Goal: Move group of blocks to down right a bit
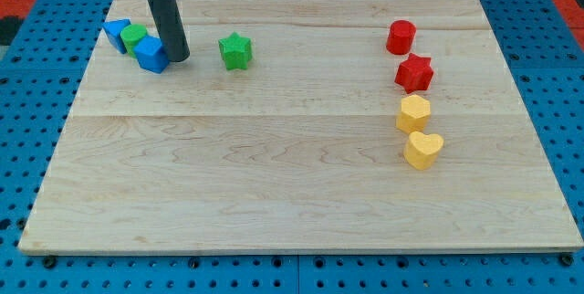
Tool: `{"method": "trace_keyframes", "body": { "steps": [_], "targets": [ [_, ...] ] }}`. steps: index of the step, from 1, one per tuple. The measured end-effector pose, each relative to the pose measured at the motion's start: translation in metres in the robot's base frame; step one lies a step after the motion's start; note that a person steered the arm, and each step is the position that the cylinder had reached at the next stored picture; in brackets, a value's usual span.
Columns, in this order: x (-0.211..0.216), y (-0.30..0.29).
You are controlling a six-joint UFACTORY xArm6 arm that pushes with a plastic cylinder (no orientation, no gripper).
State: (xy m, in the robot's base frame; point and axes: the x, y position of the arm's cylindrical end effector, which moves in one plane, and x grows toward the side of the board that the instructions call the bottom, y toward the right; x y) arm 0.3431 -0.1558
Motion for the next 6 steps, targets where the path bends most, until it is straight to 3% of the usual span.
{"method": "trace_keyframes", "body": {
  "steps": [1,2,4,5,6],
  "targets": [
    [-0.044,0.044],
    [-0.071,0.032],
    [-0.066,-0.041],
    [-0.093,-0.045],
    [-0.087,-0.097]
  ]
}}
